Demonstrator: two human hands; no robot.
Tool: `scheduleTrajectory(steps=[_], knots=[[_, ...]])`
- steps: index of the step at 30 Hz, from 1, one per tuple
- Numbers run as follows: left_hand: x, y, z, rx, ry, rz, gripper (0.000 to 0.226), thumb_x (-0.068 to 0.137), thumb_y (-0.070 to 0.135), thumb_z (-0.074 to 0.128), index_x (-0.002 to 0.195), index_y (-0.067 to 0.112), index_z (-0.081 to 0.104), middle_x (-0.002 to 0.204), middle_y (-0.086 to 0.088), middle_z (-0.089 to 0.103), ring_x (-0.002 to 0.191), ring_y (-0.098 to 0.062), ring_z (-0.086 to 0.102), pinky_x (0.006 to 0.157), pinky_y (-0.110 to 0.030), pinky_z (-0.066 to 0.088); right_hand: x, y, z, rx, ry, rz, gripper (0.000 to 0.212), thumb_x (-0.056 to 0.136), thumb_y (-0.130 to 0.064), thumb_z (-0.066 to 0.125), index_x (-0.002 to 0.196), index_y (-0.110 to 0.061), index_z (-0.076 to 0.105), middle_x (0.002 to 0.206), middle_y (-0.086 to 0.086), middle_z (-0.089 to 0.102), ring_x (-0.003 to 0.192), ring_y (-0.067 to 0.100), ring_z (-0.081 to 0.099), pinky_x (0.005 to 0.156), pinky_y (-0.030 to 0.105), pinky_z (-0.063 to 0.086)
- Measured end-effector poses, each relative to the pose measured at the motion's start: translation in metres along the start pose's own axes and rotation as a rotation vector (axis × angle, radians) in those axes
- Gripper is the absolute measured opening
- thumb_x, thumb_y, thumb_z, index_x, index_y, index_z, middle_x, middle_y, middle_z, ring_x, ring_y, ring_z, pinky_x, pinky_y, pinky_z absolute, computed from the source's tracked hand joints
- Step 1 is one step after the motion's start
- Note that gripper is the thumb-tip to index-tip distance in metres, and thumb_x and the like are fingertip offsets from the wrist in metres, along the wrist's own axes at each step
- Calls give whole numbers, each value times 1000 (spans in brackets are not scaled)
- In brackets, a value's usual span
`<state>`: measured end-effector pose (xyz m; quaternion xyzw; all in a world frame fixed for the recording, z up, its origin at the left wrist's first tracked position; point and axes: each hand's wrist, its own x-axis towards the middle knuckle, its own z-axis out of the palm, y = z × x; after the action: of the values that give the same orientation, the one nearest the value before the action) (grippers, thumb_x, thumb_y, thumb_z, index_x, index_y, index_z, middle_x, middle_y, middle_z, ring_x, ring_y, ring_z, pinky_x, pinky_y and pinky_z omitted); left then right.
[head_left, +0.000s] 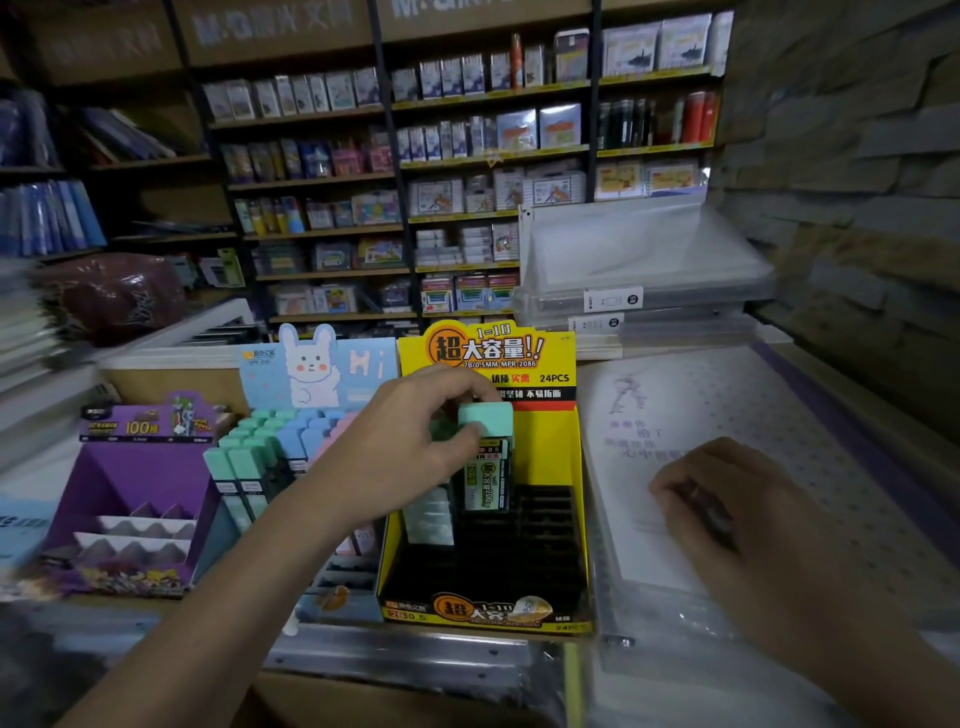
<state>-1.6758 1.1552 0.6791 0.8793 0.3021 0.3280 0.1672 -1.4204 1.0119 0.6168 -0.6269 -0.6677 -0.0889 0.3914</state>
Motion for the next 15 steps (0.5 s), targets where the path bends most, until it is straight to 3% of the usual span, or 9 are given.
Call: scheduleTrajectory(steps=[3,11,15], knots=[[-3,0,-3,-12,-23,5,20,96,14,67,110,28,69,103,18,62,94,-2,59,71,-11,43,-1,2,0,-9,-14,-8,18,88,-19,65,83,-36,58,87,-23,50,82,4,53,68,26,44],[-6,0,-10,-2,-49,-23,14,99,16,64,100,29,67,97,17,62,93,-3,56,81,-33,48,0,0,-1,-16,-12,-1,23,88,-18,66,80,-37,56,86,-23,49,82,3,52,69,22,41],[-7,1,-9,12,-29,-16,16,98,13,64,102,28,69,96,19,63,95,-1,57,80,-27,49,0,-1,0,7,1,5,22,86,-14,69,82,-34,61,85,-24,52,82,2,53,70,22,41]])
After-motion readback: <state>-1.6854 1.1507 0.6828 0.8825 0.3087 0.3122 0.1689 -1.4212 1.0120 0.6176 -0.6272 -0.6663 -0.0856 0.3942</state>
